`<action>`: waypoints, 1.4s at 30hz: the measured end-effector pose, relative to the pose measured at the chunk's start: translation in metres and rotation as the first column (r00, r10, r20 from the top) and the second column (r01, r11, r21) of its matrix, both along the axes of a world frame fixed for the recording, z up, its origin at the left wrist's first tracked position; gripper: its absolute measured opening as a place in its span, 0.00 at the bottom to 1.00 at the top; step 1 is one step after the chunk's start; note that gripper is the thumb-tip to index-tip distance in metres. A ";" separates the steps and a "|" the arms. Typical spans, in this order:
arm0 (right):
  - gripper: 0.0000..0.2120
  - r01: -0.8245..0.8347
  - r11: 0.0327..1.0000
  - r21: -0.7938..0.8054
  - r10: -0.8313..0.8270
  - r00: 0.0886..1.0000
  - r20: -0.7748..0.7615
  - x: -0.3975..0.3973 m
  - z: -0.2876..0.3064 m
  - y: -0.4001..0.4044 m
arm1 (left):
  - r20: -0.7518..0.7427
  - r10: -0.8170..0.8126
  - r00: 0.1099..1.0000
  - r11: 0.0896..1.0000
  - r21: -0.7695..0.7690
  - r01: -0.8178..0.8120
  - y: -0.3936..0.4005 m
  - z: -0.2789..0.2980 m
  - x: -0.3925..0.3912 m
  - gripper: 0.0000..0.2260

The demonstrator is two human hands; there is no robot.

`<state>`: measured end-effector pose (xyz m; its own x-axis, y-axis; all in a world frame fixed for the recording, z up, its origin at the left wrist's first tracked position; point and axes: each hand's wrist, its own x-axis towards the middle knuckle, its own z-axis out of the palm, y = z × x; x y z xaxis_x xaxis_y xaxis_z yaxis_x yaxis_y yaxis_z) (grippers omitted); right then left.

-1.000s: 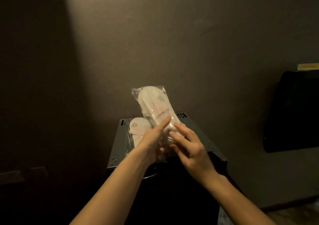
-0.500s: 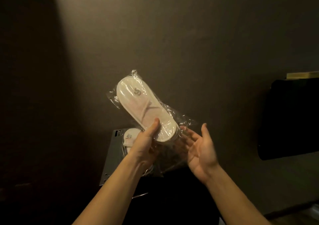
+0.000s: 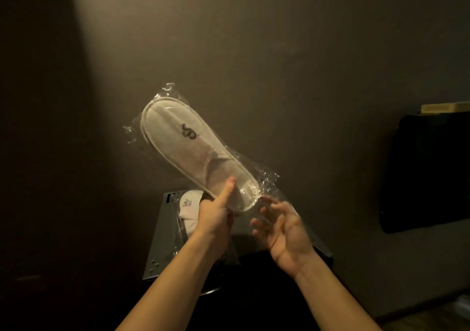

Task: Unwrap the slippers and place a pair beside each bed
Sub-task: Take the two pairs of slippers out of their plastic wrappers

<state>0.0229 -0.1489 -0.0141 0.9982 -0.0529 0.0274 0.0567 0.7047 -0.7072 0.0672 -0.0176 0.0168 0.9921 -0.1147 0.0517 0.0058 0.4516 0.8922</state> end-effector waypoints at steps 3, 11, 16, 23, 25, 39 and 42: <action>0.13 0.110 0.990 -0.083 -0.105 0.993 0.060 0.004 -0.002 0.004 | -0.016 0.006 1.000 1.000 0.009 -0.006 -0.002 0.000 0.002 0.31; 0.18 0.506 0.721 -0.473 -0.458 0.861 0.223 0.012 -0.005 0.003 | -0.068 -0.017 0.998 1.000 -0.017 0.016 -0.013 -0.006 0.002 0.25; 0.18 0.653 0.348 -0.673 -0.558 0.721 0.411 0.022 -0.008 -0.004 | -0.050 -0.047 0.998 0.999 0.000 0.047 -0.014 -0.010 0.004 0.22; 0.08 0.548 0.613 -0.569 -0.443 0.835 0.327 0.010 -0.003 -0.013 | 0.005 -0.088 0.996 0.994 0.059 0.088 -0.023 -0.008 0.004 0.31; 0.08 0.480 0.737 -0.476 -0.427 0.877 0.222 0.003 0.001 -0.019 | -0.006 -0.026 1.000 0.999 0.028 0.026 -0.022 -0.002 0.009 0.28; 0.14 0.311 0.872 -0.378 -0.299 0.950 0.094 -0.009 0.039 -0.037 | -0.015 -0.171 0.985 0.913 -0.379 0.153 -0.006 0.019 0.025 0.24; 0.10 0.300 0.877 -0.375 -0.285 0.954 0.096 -0.008 0.041 -0.036 | -0.060 -0.129 0.990 0.939 -0.327 0.103 -0.003 0.016 0.035 0.26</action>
